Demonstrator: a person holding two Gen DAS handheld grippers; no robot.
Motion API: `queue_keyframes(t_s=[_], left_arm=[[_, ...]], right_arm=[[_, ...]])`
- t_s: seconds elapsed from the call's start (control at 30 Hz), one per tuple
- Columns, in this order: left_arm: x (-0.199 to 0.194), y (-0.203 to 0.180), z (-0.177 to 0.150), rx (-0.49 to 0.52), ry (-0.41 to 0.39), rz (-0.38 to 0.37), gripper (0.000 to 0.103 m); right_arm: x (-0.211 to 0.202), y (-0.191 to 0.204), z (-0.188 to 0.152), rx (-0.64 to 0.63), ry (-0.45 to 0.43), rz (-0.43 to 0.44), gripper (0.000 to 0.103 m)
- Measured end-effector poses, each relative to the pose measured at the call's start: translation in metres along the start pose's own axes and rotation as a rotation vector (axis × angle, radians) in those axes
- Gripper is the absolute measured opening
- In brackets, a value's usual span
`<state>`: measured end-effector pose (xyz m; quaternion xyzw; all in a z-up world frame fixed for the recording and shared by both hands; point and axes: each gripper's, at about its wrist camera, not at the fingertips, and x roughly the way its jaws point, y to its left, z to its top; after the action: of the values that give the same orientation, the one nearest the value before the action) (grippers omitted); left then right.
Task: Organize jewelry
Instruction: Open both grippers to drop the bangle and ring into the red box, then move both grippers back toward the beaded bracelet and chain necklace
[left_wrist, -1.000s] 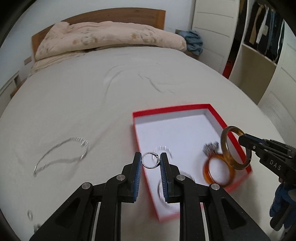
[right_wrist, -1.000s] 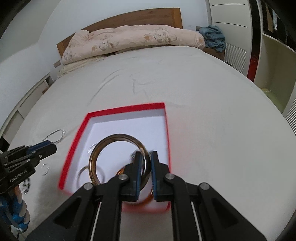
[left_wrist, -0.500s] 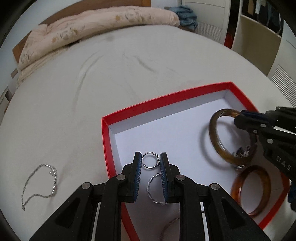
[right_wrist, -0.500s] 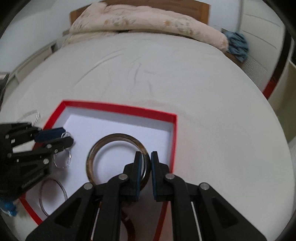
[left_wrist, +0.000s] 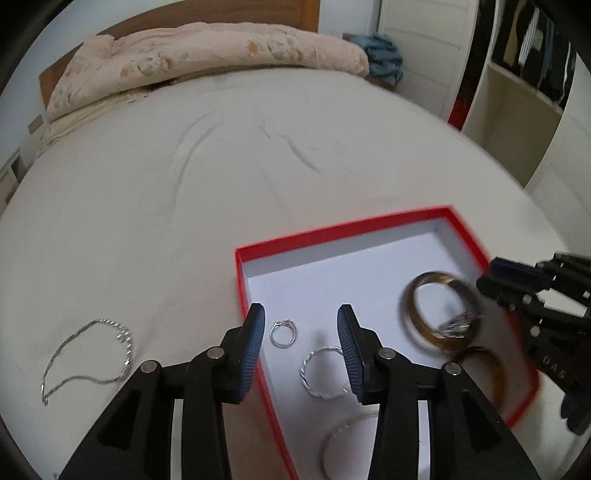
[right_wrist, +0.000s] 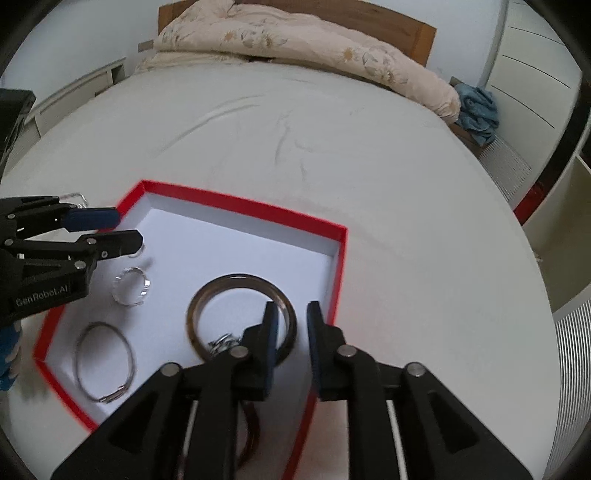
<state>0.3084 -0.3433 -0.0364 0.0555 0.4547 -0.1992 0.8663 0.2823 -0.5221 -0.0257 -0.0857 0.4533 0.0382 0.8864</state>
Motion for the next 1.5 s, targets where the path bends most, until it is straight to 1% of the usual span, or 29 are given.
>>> queue_keyframes(t_s=[0.07,0.1,0.13,0.17,0.27,0.33,0.43,0.53,0.57,0.63,0.67,0.7,0.87,1.03,1.23,1.33,1.5], left_arm=[[-0.025,0.007,-0.002,-0.031,-0.022,-0.010,0.040],[-0.036,0.011,-0.003,-0.041,-0.034,-0.014,0.040],[-0.057,0.016,-0.008,-0.055,-0.054,-0.025,0.041],[-0.073,0.020,-0.012,-0.058,-0.066,-0.020,0.041],[-0.123,0.037,-0.030,-0.042,-0.092,0.028,0.042],[-0.158,0.050,-0.045,-0.037,-0.098,0.068,0.045],[-0.213,0.075,-0.071,-0.038,-0.121,0.141,0.049],[-0.271,0.100,-0.103,-0.047,-0.145,0.225,0.052],[-0.283,0.107,-0.110,-0.053,-0.147,0.246,0.052],[-0.318,0.123,-0.134,-0.070,-0.160,0.288,0.052],[-0.330,0.129,-0.143,-0.077,-0.166,0.301,0.052],[-0.346,0.136,-0.155,-0.089,-0.173,0.320,0.054],[-0.407,0.157,-0.208,-0.157,-0.214,0.357,0.058],[-0.444,0.161,-0.253,-0.213,-0.243,0.348,0.059],[-0.462,0.144,-0.287,-0.216,-0.271,0.339,0.059],[-0.468,0.136,-0.298,-0.228,-0.285,0.325,0.059],[-0.468,0.125,-0.306,-0.230,-0.289,0.309,0.059]], right_arm=[[-0.020,-0.002,-0.002,0.026,-0.020,0.004,0.027],[-0.036,-0.003,-0.004,0.047,-0.037,0.011,0.027],[-0.047,-0.005,-0.005,0.062,-0.048,0.016,0.027],[-0.062,-0.005,-0.007,0.078,-0.062,0.022,0.028],[-0.111,0.000,-0.016,0.123,-0.109,0.050,0.028],[-0.141,0.006,-0.021,0.141,-0.137,0.074,0.028],[-0.185,0.019,-0.032,0.151,-0.179,0.113,0.028],[-0.230,0.038,-0.049,0.164,-0.222,0.155,0.028],[-0.245,0.046,-0.057,0.168,-0.235,0.166,0.028],[-0.267,0.056,-0.070,0.177,-0.255,0.176,0.028],[-0.279,0.062,-0.077,0.186,-0.268,0.182,0.028],[-0.290,0.068,-0.085,0.196,-0.279,0.196,0.028],[-0.326,0.090,-0.116,0.229,-0.305,0.236,0.028],[-0.364,0.119,-0.139,0.220,-0.345,0.258,0.028],[-0.396,0.151,-0.156,0.185,-0.389,0.285,0.028],[-0.404,0.164,-0.163,0.163,-0.396,0.295,0.028],[-0.407,0.179,-0.172,0.143,-0.396,0.314,0.028]])
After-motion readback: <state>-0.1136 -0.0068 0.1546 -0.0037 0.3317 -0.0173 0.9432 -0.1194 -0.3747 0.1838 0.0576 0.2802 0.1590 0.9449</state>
